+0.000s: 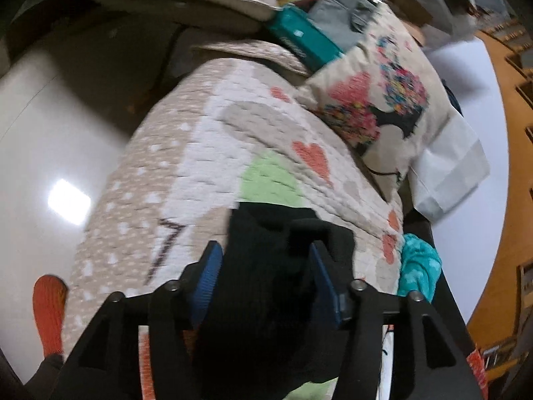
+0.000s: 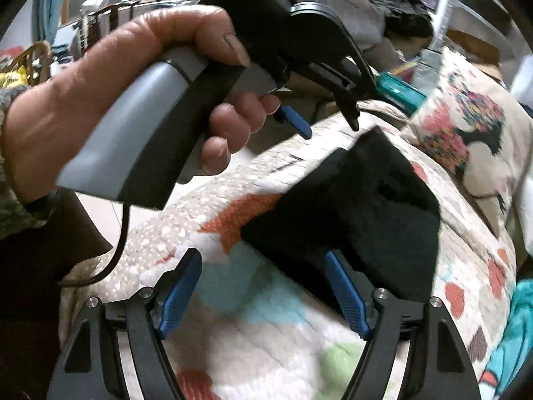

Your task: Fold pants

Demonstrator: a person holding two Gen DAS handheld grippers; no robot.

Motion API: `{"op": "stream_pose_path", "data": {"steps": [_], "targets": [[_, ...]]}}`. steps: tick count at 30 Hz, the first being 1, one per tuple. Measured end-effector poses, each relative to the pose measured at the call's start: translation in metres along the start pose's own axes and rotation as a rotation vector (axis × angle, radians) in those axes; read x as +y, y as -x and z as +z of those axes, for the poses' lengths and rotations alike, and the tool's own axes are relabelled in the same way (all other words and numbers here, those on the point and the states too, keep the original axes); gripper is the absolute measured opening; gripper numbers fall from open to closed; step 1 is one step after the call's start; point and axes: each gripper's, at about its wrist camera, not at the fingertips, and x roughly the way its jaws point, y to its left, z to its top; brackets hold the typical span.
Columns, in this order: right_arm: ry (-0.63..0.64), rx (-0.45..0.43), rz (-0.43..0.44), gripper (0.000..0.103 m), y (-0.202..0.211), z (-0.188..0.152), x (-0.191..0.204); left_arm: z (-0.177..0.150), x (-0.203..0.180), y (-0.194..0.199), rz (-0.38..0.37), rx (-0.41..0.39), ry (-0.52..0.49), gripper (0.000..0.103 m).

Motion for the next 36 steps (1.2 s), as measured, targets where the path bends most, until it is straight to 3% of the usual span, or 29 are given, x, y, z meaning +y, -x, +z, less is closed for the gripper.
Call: {"op": "stream_pose_path", "data": {"steps": [2, 4, 6, 8, 10, 13, 17, 21, 26, 30, 32, 36], "targets": [[-0.055, 0.012, -0.022, 0.081, 0.006, -0.008, -0.015, -0.001, -0.018, -0.007, 0.020, -0.014, -0.068, 0.060], [-0.097, 0.021, -0.047, 0.081, 0.011, -0.017, -0.027, -0.003, -0.032, -0.015, 0.107, -0.026, -0.150, 0.061], [-0.142, 0.036, -0.081, 0.081, 0.010, -0.021, -0.044, -0.006, -0.036, -0.033, 0.328, -0.007, -0.229, 0.061], [-0.190, 0.041, -0.096, 0.081, 0.011, -0.025, -0.057, -0.006, -0.018, -0.048, 0.451, 0.036, -0.201, 0.061], [-0.262, 0.034, -0.106, 0.082, 0.013, -0.027, -0.073, -0.004, 0.013, -0.059, 0.497, 0.088, -0.102, 0.061], [-0.357, 0.017, -0.100, 0.082, 0.015, -0.026, -0.094, 0.002, 0.033, -0.051, 0.409, 0.100, 0.007, 0.061], [-0.432, -0.022, -0.100, 0.082, 0.026, -0.025, -0.113, 0.004, 0.028, -0.028, 0.430, 0.031, -0.005, 0.060], [-0.473, -0.052, -0.126, 0.082, 0.033, -0.026, -0.130, 0.005, 0.023, 0.002, 0.336, -0.043, 0.047, 0.060], [-0.539, -0.049, -0.141, 0.082, 0.028, -0.031, -0.149, 0.002, -0.019, 0.009, 0.328, -0.150, -0.118, 0.060], [-0.558, -0.009, -0.144, 0.082, 0.020, -0.036, -0.152, 0.000, -0.048, -0.017, 0.391, -0.120, -0.272, 0.062], [-0.554, 0.003, -0.152, 0.082, 0.028, -0.038, -0.154, 0.001, -0.046, -0.027, 0.415, -0.100, -0.265, 0.062], [-0.609, -0.047, -0.255, 0.082, 0.091, -0.054, -0.173, -0.001, -0.042, -0.022, 0.406, -0.115, -0.260, 0.062]]}}
